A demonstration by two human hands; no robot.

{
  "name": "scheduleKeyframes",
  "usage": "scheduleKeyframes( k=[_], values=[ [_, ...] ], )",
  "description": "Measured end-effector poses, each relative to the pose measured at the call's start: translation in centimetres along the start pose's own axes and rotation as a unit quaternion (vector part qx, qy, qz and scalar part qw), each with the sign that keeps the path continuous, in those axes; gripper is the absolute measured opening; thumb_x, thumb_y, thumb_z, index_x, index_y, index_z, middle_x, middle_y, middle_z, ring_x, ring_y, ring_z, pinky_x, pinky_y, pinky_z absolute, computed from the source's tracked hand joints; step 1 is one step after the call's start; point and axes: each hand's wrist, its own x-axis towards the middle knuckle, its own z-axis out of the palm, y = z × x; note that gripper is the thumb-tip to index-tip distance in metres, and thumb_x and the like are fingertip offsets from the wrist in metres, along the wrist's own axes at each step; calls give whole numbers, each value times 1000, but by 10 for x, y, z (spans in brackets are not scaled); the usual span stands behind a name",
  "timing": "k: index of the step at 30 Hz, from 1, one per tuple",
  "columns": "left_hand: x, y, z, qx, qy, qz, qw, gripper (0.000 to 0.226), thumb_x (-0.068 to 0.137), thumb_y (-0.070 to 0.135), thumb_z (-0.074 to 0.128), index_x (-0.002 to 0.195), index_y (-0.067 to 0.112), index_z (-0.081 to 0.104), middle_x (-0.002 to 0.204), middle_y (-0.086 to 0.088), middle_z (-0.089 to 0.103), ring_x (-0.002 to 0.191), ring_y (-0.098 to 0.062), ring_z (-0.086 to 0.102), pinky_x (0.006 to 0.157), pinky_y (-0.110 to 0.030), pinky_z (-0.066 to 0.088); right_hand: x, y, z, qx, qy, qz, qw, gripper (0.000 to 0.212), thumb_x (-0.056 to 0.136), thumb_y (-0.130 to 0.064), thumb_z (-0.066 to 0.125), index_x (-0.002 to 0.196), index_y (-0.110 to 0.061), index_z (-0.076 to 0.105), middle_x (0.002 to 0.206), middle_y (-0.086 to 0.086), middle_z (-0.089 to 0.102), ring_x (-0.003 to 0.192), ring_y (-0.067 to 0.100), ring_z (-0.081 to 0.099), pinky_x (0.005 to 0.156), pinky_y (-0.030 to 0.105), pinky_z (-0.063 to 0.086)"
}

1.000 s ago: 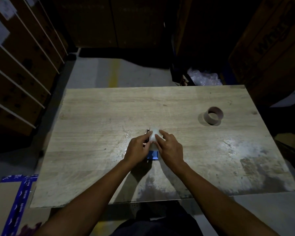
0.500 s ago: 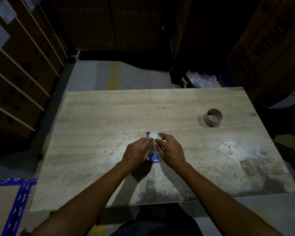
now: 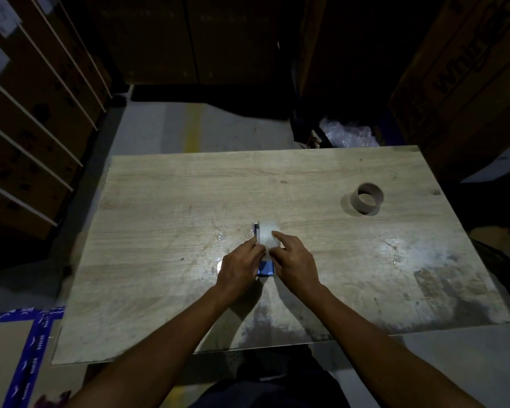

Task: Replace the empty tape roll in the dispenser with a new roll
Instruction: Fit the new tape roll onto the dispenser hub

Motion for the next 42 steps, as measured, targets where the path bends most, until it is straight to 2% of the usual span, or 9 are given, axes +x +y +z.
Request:
scheduleKeyframes(
  k=[5, 8, 11, 14, 17, 23, 32, 38, 42],
  values=[
    [-1, -4, 3, -27, 17, -20, 999, 14, 87, 12, 69, 101, 10, 67, 98, -8, 72, 83, -20, 70, 68, -26, 57, 2, -5, 1, -7, 12, 18, 1000, 19, 76, -16, 82, 93, -9, 75, 122, 16, 67, 108, 31, 66, 71, 36, 60],
    [1, -5, 3, -85, 14, -102, 991, 30, 92, 18, 64, 122, 16, 63, 113, -3, 72, 95, -16, 69, 80, -25, 57, 9, -9, 1, 28, -29, 95, 995, 52, 85, -32, 73, 131, -15, 57, 137, 10, 52, 119, 24, 55, 83, 33, 56],
    [10, -2, 0, -171, 11, -218, 961, 44, 92, 22, 66, 133, 26, 52, 115, 6, 70, 92, -7, 68, 71, -23, 59, 16, -10, 5, 128, -31, 260, 956, 78, 81, -41, 75, 146, -17, 39, 139, 7, 47, 115, 18, 55, 85, 26, 48],
    [17, -1, -4, -246, 28, -274, 929, 44, 90, 16, 68, 131, 25, 53, 109, 6, 71, 95, -6, 67, 64, -9, 53, 13, -9, 14, 252, -66, 327, 908, 49, 91, -39, 66, 132, -14, 56, 117, 5, 69, 99, 17, 68, 77, 19, 51],
    [20, -3, -8, -288, 26, -289, 913, 41, 90, 13, 68, 128, 23, 57, 96, 9, 71, 96, -11, 68, 64, -3, 49, 9, -11, 19, 271, -67, 309, 909, 32, 97, -43, 54, 108, -16, 68, 85, -11, 66, 84, 15, 70, 58, 7, 43],
    [17, -8, -9, -299, -46, -266, 915, 62, 83, 2, 70, 135, 30, 50, 118, 1, 67, 108, -11, 62, 62, -7, 52, 36, -6, 14, 222, -14, 410, 884, 46, 96, -53, 49, 79, -14, 66, 76, 5, 67, 72, 23, 66, 61, 32, 51],
    [18, -10, -6, -292, -50, -261, 919, 62, 84, 0, 70, 138, 26, 52, 127, -1, 64, 109, -14, 63, 69, -17, 58, 33, 1, 10, 373, -15, 408, 833, 19, 86, -29, 72, 89, -11, 75, 86, 8, 74, 82, 25, 71, 80, 50, 59],
    [19, -7, -8, -296, -42, -261, 918, 57, 86, -2, 67, 138, 19, 54, 129, -4, 65, 110, -16, 64, 83, -31, 60, 20, -5, 2, 408, -5, 352, 842, 33, 84, -13, 72, 117, -10, 69, 104, 7, 74, 93, 22, 71, 80, 35, 60],
    [20, -3, -10, -302, -32, -253, 919, 54, 87, -3, 65, 135, 20, 57, 132, -1, 63, 109, -16, 65, 81, -28, 60, 14, -9, 3, 341, 11, 330, 880, 58, 85, -13, 72, 139, -20, 50, 102, -2, 66, 85, 8, 65, 72, 17, 53]
  ],
)
